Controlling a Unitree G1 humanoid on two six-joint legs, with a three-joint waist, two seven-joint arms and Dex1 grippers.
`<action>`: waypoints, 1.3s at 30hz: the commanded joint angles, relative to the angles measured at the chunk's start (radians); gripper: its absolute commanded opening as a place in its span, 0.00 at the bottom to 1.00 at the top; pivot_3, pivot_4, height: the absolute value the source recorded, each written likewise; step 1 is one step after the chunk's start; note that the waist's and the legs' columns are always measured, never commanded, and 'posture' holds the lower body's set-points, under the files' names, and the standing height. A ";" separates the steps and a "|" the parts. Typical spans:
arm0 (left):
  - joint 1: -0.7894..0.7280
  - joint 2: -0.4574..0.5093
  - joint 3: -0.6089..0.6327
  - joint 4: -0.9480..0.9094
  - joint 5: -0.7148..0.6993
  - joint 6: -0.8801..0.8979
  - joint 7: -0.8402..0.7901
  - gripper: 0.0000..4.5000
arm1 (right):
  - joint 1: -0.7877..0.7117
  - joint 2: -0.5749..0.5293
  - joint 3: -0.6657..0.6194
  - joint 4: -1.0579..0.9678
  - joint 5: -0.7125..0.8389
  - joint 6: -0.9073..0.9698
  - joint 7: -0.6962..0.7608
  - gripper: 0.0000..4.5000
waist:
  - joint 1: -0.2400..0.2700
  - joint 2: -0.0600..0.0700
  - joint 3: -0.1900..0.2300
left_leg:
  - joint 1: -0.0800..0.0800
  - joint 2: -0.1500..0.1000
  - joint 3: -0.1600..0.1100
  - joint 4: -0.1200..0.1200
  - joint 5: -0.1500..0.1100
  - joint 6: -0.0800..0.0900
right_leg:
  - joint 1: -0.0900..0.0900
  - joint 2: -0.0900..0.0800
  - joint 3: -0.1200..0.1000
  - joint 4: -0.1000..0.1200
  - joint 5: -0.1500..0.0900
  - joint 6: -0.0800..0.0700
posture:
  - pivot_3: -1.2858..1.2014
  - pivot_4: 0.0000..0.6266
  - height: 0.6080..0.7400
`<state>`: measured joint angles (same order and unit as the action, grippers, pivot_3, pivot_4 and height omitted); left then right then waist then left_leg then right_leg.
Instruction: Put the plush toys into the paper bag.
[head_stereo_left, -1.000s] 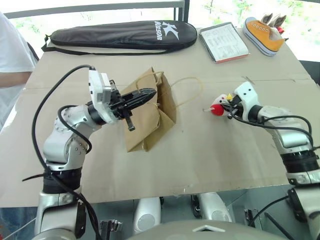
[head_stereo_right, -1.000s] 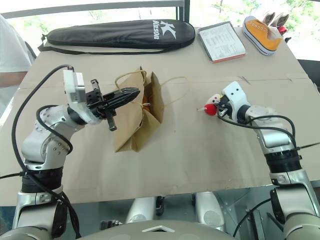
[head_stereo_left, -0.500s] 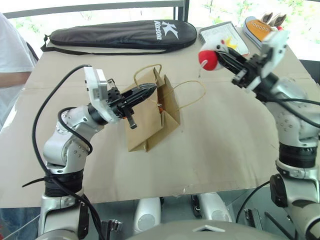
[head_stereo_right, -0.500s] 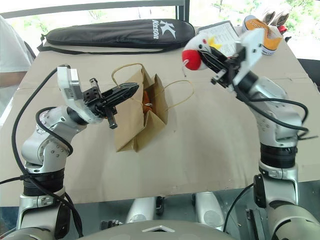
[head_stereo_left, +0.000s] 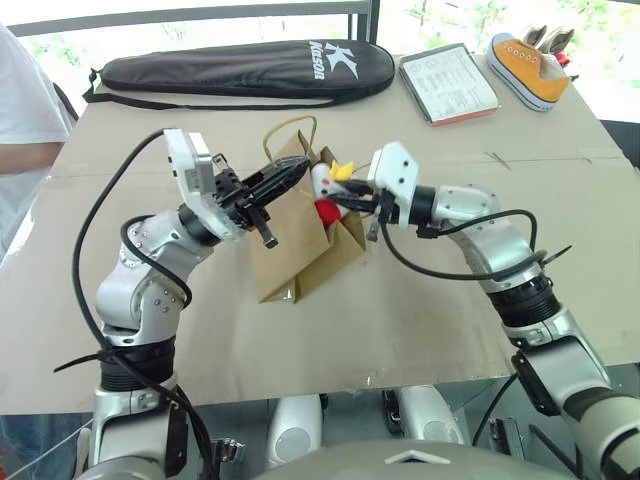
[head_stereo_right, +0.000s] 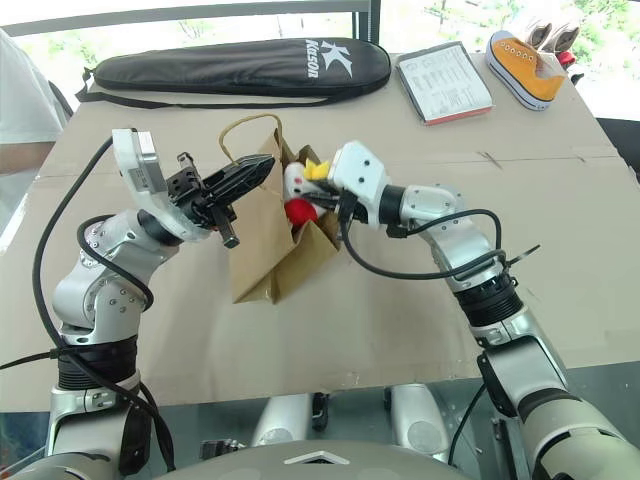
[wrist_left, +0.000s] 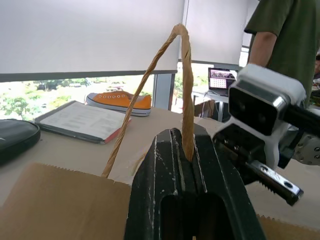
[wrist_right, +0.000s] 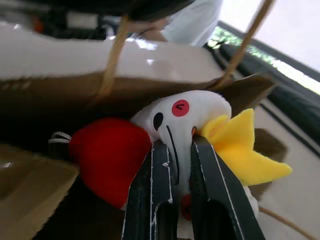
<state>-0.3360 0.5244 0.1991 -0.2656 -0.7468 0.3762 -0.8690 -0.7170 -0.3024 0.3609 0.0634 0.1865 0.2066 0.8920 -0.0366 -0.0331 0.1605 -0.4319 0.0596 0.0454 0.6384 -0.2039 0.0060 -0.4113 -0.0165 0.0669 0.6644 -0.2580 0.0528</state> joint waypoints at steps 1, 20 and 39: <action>0.004 0.005 0.023 -0.048 -0.008 -0.022 -0.001 0.00 | -0.094 -0.001 0.083 0.128 -0.101 -0.163 0.108 0.00 | -0.003 0.000 0.000 | 0.000 0.000 0.000 0.000 0.000 0.000 | 0.000 0.000 0.000 0.000 0.000 0.000 | 0.52 0.24 1.00; 0.189 0.073 0.114 -0.122 -0.032 -0.058 -0.059 0.00 | -0.005 -0.093 -0.075 -0.063 0.014 0.083 0.188 0.65 | 0.005 0.000 0.000 | 0.000 0.000 0.000 0.000 0.000 0.000 | 0.000 -0.001 -0.002 0.001 0.000 0.000 | 0.52 0.24 1.00; 0.263 0.099 0.146 -0.135 -0.029 -0.077 -0.089 0.00 | 0.154 -0.052 -0.095 -0.242 0.162 0.578 -0.017 0.65 | -0.002 0.000 0.000 | 0.001 0.001 0.001 0.000 0.000 0.000 | 0.000 -0.001 -0.001 0.000 0.000 0.000 | 0.52 0.24 1.00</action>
<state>-0.0616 0.6205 0.3462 -0.3639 -0.7753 0.3185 -0.9564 -0.5422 -0.3636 0.2335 -0.1746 0.3561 0.8003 0.8735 -0.0383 -0.0331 0.1605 -0.4314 0.0602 0.0459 0.6383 -0.2041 0.0058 -0.4113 -0.0171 0.0662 0.6642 -0.2583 0.0525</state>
